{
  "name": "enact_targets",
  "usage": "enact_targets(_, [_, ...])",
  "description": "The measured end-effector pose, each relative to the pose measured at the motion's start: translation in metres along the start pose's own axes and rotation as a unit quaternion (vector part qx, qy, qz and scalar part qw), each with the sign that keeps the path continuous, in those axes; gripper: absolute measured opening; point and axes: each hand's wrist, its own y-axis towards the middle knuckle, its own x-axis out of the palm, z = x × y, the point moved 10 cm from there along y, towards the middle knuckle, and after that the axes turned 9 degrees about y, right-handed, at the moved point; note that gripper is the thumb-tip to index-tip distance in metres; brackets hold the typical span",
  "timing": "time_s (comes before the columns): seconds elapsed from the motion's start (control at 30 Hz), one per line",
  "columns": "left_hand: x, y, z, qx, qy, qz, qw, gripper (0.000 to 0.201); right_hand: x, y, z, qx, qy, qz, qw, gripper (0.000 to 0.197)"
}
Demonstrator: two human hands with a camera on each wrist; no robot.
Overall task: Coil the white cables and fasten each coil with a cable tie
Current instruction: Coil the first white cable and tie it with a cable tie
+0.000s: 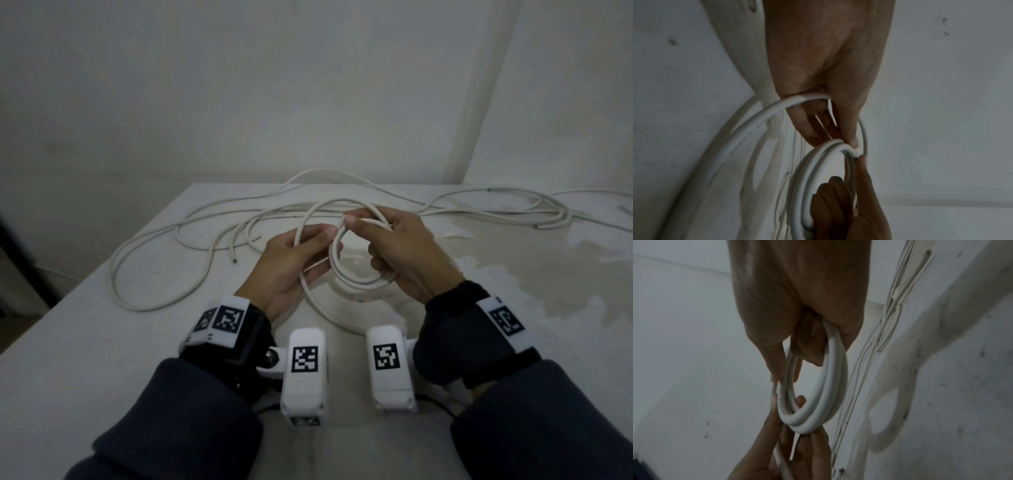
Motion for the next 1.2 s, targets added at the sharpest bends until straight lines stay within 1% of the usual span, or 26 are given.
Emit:
enact_targets(0.1, [0.001,-0.001,0.0,0.002,0.006,-0.009,1.0,0.009,-0.002,0.0,0.002,0.017,0.006,0.013,1.0,0.007])
enact_targets(0.17, [0.003,-0.003,0.0,0.002,0.02,-0.019,1.0,0.007,-0.004,0.0,0.003,0.021,-0.009,0.019,1.0,0.007])
enact_targets(0.23, [0.004,-0.003,0.002,0.004,0.06,-0.022,0.998,0.008,-0.008,-0.001,0.003,0.025,-0.034,0.027,0.999,0.007])
enact_targets(0.27, [0.003,-0.002,0.005,0.013,0.099,-0.013,0.995,0.012,-0.009,-0.002,0.002,0.025,-0.051,0.03,0.998,0.008])
enact_targets(0.33, [-0.004,-0.001,0.018,0.048,0.205,0.032,0.977,0.022,-0.008,-0.004,-0.001,0.023,-0.095,0.017,0.995,0.01])
enact_targets(0.4, [-0.005,-0.003,0.037,0.11,0.29,0.062,0.949,0.02,-0.002,-0.007,-0.005,0.017,-0.143,-0.011,0.99,0.011])
enact_targets(0.43, [-0.004,-0.005,0.043,0.134,0.312,0.064,0.938,0.019,0.0,-0.008,-0.008,0.012,-0.159,-0.018,0.987,0.011])
enact_targets(0.47, [-0.003,-0.006,0.047,0.148,0.317,0.065,0.935,0.018,-0.001,-0.009,-0.011,0.004,-0.167,-0.018,0.986,0.011])
enact_targets(0.57, [-0.009,-0.007,0.054,0.162,0.268,0.081,0.946,0.017,-0.007,-0.007,-0.019,-0.02,-0.162,0.008,0.987,0.012])
enact_targets(0.67, [-0.014,-0.003,0.047,0.141,0.213,0.09,0.963,0.013,-0.018,-0.006,-0.022,-0.027,-0.124,0.055,0.99,0.013])
enact_targets(0.7, [-0.012,-0.001,0.041,0.122,0.193,0.078,0.97,0.012,-0.024,-0.005,-0.021,-0.025,-0.103,0.075,0.992,0.014])
enact_targets(0.77, [-0.003,0.002,0.027,0.082,0.159,0.031,0.983,0.016,-0.035,-0.003,-0.016,-0.014,-0.049,0.114,0.992,0.016])
enact_targets(0.83, [0.008,0.004,0.019,0.063,0.153,-0.007,0.986,0.02,-0.042,-0.003,-0.01,0.005,0.014,0.139,0.99,0.016])
enact_targets(0.9, [0.016,0.002,0.017,0.057,0.169,-0.019,0.984,0.022,-0.043,-0.002,-0.005,0.02,0.066,0.147,0.987,0.02])
enact_targets(0.97, [0.025,-0.001,0.013,0.043,0.152,-0.036,0.987,0.02,-0.038,-0.002,-0.004,0.019,0.101,0.146,0.984,0.022])
enact_targets(1.07, [0.044,-0.009,0.01,0.032,0.033,-0.079,0.996,0.019,-0.029,-0.004,-0.007,0.002,0.141,0.145,0.979,0.023])
enact_targets(1.13, [0.048,-0.01,0.011,0.044,-0.007,-0.067,0.997,0.018,-0.024,-0.004,-0.006,0.0,0.168,0.141,0.976,0.021])
enact_targets(1.2, [0.042,-0.007,0.011,0.048,-0.025,-0.037,0.998,0.022,-0.018,-0.003,-0.005,-0.006,0.165,0.126,0.978,0.014])
